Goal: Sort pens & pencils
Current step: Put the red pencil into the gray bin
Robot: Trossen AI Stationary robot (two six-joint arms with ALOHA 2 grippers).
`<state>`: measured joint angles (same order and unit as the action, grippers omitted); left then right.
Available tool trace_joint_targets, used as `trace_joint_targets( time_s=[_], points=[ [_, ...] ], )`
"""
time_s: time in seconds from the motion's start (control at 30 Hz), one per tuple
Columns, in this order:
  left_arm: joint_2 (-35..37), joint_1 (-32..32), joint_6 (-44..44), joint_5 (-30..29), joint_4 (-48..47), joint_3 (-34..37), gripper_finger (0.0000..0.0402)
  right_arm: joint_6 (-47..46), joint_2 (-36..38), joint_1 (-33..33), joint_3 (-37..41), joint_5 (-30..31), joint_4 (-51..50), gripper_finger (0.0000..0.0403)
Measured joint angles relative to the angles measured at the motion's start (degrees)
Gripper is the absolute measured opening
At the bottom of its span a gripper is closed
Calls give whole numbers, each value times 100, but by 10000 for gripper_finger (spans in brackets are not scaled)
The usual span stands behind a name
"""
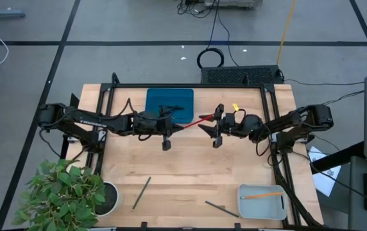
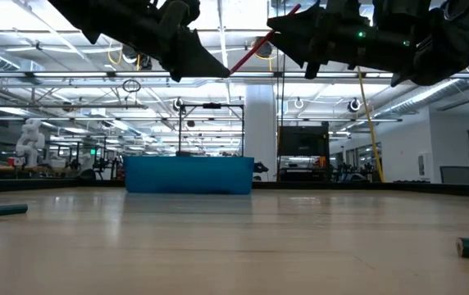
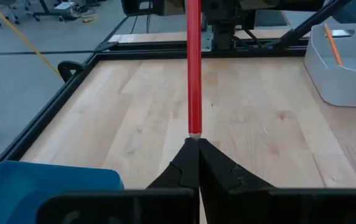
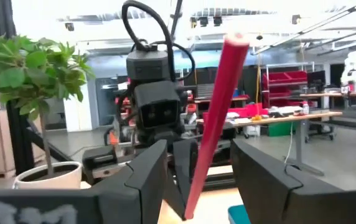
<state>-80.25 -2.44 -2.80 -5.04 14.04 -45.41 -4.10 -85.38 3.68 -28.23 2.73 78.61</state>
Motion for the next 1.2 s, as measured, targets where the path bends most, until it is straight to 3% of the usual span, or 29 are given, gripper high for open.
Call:
trace_joint_targets(
  time_s=[0.2, 0.43, 0.7, 0.9, 1.07, 1.2],
  points=[
    [0, 0, 12, 0, -7, 0, 0, -87, 0, -2, 0, -5, -32, 142],
    [0, 2, 12, 0, -7, 0, 0, -303, 0, 11, 0, 1, 2, 18],
    [2, 2, 12, 80, -22, 0, 8, -423, 0, 15, 0, 0, -37, 9],
    [152, -105, 12, 157, -58, 2, 92, -255, 299, 13, 1, -3, -485, 9],
    [632, -275, 12, 163, -441, 2, 179, -68, 1247, 13, 0, 4, -2077, 9],
    [1028, -343, 38, 162, -965, 4, 218, 115, 2196, -5, 0, 29, -3764, 9]
  ],
)
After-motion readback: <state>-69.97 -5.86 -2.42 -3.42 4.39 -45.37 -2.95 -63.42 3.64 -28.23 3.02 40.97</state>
